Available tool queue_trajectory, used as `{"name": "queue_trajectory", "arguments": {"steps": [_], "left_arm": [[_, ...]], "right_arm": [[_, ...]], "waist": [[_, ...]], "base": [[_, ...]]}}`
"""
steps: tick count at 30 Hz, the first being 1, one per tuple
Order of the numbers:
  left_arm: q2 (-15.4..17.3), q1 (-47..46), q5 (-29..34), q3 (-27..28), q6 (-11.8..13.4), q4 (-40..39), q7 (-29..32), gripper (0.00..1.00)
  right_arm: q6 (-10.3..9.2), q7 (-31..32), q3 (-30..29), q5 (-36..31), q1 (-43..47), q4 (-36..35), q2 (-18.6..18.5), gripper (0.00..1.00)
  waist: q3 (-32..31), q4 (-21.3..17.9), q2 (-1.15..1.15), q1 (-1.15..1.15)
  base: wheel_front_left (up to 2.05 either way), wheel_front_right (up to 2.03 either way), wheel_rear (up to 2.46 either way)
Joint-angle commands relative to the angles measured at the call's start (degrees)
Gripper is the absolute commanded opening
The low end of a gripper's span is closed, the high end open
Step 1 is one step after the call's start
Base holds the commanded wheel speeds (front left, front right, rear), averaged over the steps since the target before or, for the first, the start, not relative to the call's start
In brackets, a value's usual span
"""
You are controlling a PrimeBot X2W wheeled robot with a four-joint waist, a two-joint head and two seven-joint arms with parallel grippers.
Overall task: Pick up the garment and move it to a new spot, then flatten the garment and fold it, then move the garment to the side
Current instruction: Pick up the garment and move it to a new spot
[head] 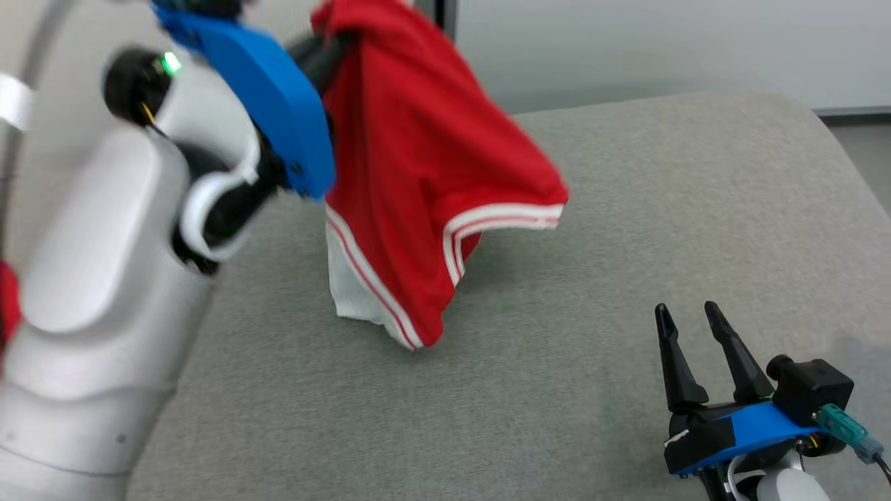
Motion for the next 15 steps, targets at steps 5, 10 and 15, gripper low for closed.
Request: {"name": "queue_trajectory", "arguments": {"steps": [5, 10, 15], "left_arm": [[-2.7, 8.5, 2.7, -3.5, 1.6, 8.3, -5.1, 0.0], [-5.6, 13.6, 3.8, -6.0, 2.0, 16.0, -9.4, 1.0], [-9.0, 17.3, 2.3, -5.2, 1.5, 20.0, -16.1, 1.0]], "right_arm": [[0.03, -1.0, 0.2, 0.8, -1.1, 0.8, -0.1, 1.0], [0.03, -1.2, -0.1, 0.5, -0.6, 1.2, -0.1, 1.0], [0.03, -0.6, 0.1, 0.1, -0.5, 1.2, -0.1, 1.0]], "waist": [[1.8, -4.9, 0.0, 0.0], [1.7, -5.0, 0.0, 0.0], [0.2, -3.1, 0.0, 0.0]], "base": [[0.0, 0.0, 0.0], [0.0, 0.0, 0.0], [0.0, 0.0, 0.0]]}}
